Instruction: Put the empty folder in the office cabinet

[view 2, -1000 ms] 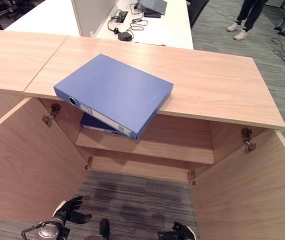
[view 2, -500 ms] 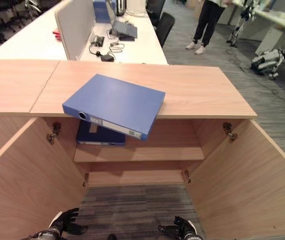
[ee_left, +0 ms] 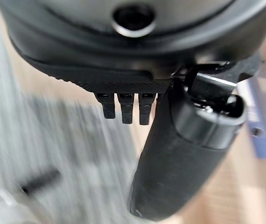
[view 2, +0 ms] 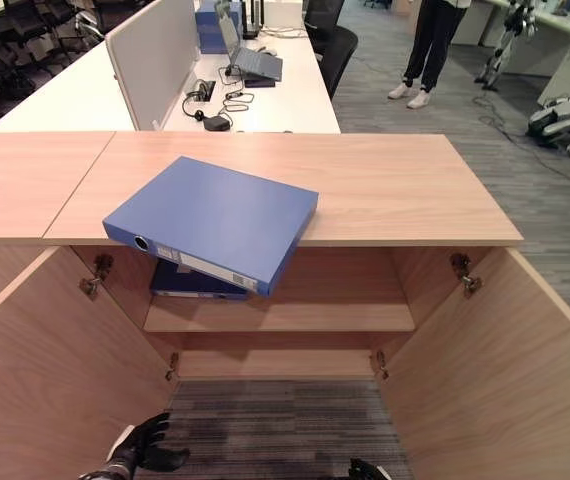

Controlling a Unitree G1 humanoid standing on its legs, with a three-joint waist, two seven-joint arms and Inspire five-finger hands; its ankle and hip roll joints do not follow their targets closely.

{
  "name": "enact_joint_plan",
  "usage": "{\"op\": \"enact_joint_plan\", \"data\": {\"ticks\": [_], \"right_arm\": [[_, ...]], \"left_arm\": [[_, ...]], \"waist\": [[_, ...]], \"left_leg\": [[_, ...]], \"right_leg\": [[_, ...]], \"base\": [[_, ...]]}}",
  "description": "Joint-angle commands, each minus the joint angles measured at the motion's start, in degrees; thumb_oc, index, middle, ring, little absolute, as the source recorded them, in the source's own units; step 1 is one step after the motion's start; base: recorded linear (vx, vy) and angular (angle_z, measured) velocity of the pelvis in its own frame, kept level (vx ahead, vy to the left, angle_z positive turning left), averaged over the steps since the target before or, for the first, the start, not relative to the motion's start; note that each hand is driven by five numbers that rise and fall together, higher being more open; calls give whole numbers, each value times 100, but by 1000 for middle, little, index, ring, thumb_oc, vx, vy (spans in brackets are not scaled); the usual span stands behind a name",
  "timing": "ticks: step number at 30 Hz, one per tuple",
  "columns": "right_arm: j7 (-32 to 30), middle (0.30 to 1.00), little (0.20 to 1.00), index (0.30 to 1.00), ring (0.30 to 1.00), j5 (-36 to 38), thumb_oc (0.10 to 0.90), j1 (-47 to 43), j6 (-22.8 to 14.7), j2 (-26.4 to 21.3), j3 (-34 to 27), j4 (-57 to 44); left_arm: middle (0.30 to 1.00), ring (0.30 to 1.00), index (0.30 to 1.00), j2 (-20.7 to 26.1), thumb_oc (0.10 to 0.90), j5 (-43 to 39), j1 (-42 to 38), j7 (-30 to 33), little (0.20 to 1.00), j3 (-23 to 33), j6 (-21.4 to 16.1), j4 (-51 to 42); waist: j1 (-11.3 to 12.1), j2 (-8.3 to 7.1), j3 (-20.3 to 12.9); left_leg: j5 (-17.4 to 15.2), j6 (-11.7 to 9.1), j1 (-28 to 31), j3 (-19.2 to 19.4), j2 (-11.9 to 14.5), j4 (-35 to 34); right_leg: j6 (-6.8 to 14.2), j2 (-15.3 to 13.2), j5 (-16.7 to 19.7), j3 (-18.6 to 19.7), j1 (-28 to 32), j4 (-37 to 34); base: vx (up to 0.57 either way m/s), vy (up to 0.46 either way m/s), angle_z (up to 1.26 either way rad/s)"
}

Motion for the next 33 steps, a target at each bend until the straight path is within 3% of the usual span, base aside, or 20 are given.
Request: {"op": "enact_joint_plan", "data": {"ticks": [1,4,7,10,11,12,13,14,17,23,25,33], "right_arm": [[-46,900,900,900,900,-39,800,-98,-202,-287,47,61],[-28,900,900,900,900,-80,800,-80,-177,-307,29,88],[4,900,900,900,900,-179,800,-90,-106,-368,-74,76],[-7,900,900,900,900,-238,800,-89,-91,-330,-86,66],[-35,900,900,900,900,-264,800,-70,-102,-271,-60,8],[-38,900,900,900,900,-266,800,-72,-101,-266,-58,7],[-116,900,900,900,900,-303,800,-47,-135,-221,-11,-36],[-118,900,900,900,900,-304,800,-52,-135,-219,-11,-36],[-137,900,900,900,900,-308,800,-25,-171,-181,161,-76],[-119,900,900,900,900,-275,800,-15,-193,-183,315,-34],[-88,900,900,900,900,-254,800,-11,-235,-213,396,-56],[-78,900,900,900,900,-288,800,-15,-282,-277,480,-47]], "left_arm": [[900,900,900,397,800,-365,-604,153,900,437,-397,-258],[900,900,900,584,800,-45,-508,217,900,428,-324,-847],[900,900,900,1078,800,870,-262,245,900,664,-180,-2338],[900,900,900,1225,800,1422,-228,374,900,907,-144,-2915],[900,900,900,1291,800,1950,-304,700,900,1074,-188,-3214],[900,900,900,1288,800,1970,-293,708,900,1080,-177,-3231],[900,900,900,1365,800,2606,-400,1198,900,1225,-171,-3543],[900,900,900,1361,800,2617,-398,1203,900,1229,-166,-3552],[900,900,900,1483,800,3448,-613,1999,900,1523,-151,-4096],[900,900,900,1716,800,4042,-944,2510,900,1755,-146,-4818],[900,900,900,2049,800,4460,-1159,2682,900,1789,-146,-5132],[900,900,900,2491,800,4839,-1426,2722,900,1705,-233,-5633]], "waist": [[87,210,141],[120,227,135],[233,251,129],[283,235,126],[327,210,122],[324,207,126],[355,190,143],[351,185,143],[360,159,132],[334,164,117],[312,187,119],[234,249,100]], "left_leg": [[-375,-303,70,-459,178,14],[-357,-339,70,-481,219,6],[-343,-398,94,-522,282,1],[-335,-436,109,-545,325,1],[-330,-462,120,-560,360,1],[-330,-464,123,-561,362,1],[-369,-511,162,-565,411,17],[-336,-504,147,-567,402,6],[-329,-560,176,-564,469,6],[-294,-630,178,-555,555,8],[-277,-659,190,-542,596,5],[-269,-710,224,-499,650,3]], "right_leg": [[462,-167,-582,-188,371,78],[445,-131,-614,-209,405,45],[424,-88,-664,-281,476,9],[412,-66,-707,-318,513,9],[394,-33,-751,-328,537,9],[392,-31,-754,-328,540,9],[373,17,-825,-346,603,9],[370,9,-803,-349,586,9],[336,72,-873,-368,609,9],[300,139,-940,-387,617,9],[297,168,-958,-376,616,9],[288,208,-989,-374,631,9]], "base": [[-4,-67,14],[4,-59,6],[14,-51,6],[17,-77,13],[14,-54,13],[38,-110,13],[11,-55,7],[15,-99,6],[4,-64,3],[0,-50,0],[7,-49,1],[8,-34,-1]]}}
